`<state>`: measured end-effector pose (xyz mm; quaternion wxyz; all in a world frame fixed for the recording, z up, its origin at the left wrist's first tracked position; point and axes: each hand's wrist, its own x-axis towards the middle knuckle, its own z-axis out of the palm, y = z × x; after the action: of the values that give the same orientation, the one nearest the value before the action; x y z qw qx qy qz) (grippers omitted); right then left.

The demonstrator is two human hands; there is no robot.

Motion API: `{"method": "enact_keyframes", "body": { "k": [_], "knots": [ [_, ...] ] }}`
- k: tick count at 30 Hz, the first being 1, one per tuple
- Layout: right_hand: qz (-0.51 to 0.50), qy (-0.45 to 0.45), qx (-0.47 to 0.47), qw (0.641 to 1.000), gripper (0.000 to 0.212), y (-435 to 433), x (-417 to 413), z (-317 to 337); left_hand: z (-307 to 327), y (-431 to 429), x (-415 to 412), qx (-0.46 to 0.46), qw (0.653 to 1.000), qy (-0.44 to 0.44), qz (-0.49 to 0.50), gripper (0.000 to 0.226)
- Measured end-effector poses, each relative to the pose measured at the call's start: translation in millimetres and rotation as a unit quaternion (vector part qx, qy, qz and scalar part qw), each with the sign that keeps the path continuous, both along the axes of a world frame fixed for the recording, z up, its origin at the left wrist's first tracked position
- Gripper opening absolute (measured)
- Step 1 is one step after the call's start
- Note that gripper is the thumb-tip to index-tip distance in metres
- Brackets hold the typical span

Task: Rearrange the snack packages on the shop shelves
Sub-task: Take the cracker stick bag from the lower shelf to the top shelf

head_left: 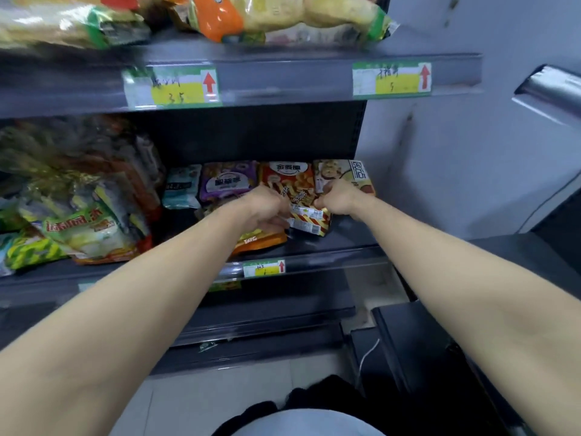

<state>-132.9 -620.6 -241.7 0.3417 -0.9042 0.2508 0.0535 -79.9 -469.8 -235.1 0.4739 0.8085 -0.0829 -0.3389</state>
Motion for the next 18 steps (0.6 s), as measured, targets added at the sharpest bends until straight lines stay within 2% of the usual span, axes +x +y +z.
{"method": "enact_keyframes", "body": {
  "k": [12, 18],
  "knots": [
    [0.051, 0.063, 0.048, 0.996, 0.032, -33, 44, -25, -27, -33, 20, 0.027, 0.997, 0.050, 0.052, 0.003],
    [0.032, 0.091, 0.070, 0.993, 0.034, -20, 46, -41, -37, -36, 20, 0.025, 0.995, 0.051, 0.082, 0.034]
  ]
}}
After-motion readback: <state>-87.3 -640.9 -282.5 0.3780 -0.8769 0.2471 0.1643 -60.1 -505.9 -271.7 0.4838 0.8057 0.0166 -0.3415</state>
